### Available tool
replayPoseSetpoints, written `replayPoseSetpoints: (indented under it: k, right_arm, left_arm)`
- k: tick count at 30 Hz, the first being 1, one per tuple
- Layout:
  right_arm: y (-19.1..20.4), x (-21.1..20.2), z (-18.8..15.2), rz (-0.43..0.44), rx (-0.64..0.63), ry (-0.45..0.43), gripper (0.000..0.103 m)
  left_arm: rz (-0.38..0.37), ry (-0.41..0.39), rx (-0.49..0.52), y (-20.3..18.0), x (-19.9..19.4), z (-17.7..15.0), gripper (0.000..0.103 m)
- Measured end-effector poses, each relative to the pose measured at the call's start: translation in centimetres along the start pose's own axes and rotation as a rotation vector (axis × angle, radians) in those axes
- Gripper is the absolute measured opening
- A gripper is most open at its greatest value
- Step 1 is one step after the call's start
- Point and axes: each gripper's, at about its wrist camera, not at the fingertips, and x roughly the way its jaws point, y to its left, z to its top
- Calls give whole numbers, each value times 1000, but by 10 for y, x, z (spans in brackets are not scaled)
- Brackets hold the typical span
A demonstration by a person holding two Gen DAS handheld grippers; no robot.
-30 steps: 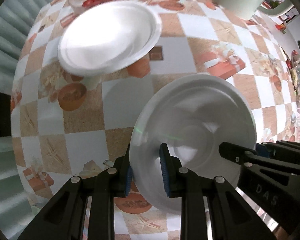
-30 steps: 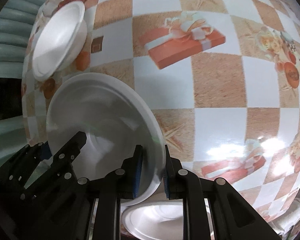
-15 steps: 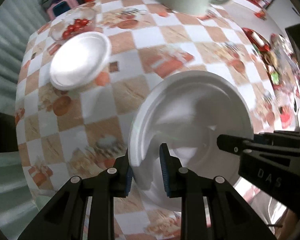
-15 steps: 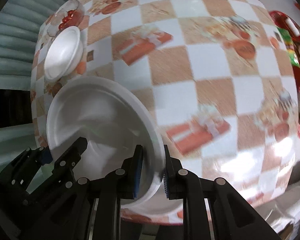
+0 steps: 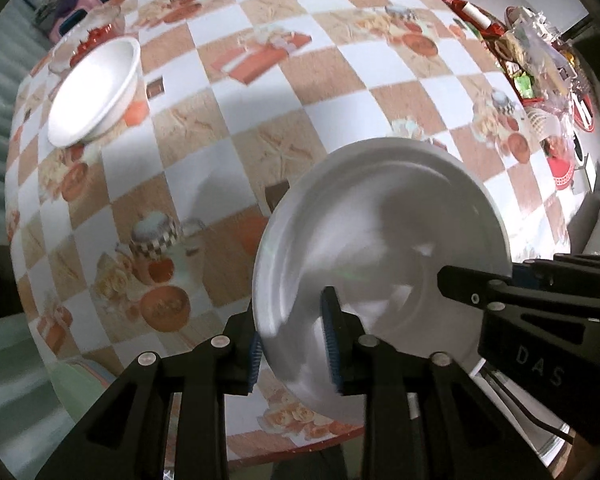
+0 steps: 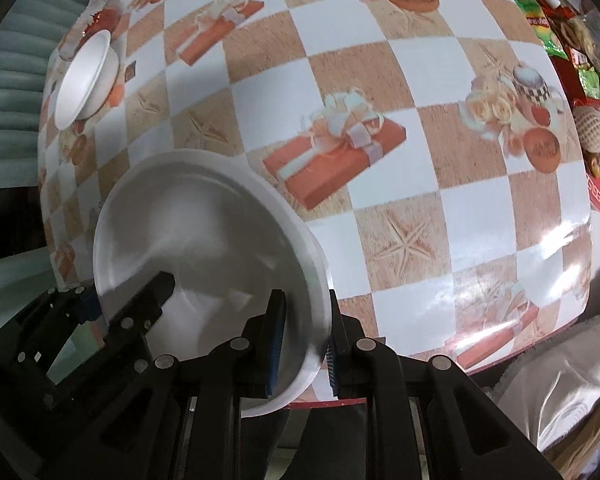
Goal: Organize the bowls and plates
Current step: 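Carry the bowl with both grippers onto the bowl stack and open, then move both grippers to the white bowl beside the tomato dish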
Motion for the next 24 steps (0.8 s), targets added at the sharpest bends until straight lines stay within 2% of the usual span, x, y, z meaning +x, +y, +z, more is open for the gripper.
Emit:
replayPoseSetpoints:
  k: [2,4,6,7,9,10,11,15,19,24]
  right_arm:
    - [0,1,-1,5,3,-3,21]
    - [-1,1,-2,-3,6,-4,21]
    - [-2,3,-1,-9,18,-3,21]
    - [-4,2,-1,-9,25,-3,22]
    - [-12,-1,-1,-7,46,-1,50]
    - [-16,-3,-1,-11,57,-6,77]
    - [-20,-8,-1,-16,65,-22,83]
    - [-30,-23,6,-35,74,-51,83]
    - [-26,-39,22,-94,40,-76,83]
    - [-2,-56,47,-86,-34,-98,83]
  left_arm:
    - [-16,5,11,-3,1,-3,48]
    - [5,-7,33,-5,-1,-8,68]
    - [13,-11,41,-4,-4,-12,79]
    - [14,-9,41,-2,-6,-14,81]
    - [19,-1,35,5,-7,-17,81]
    - [21,1,29,9,-7,-19,81]
    - [11,2,22,14,-8,-21,82]
    - [11,-3,-53,45,-16,-29,90]
    - [8,-10,-159,76,-20,-32,92]
    - [-36,-24,-313,119,-27,-27,92]
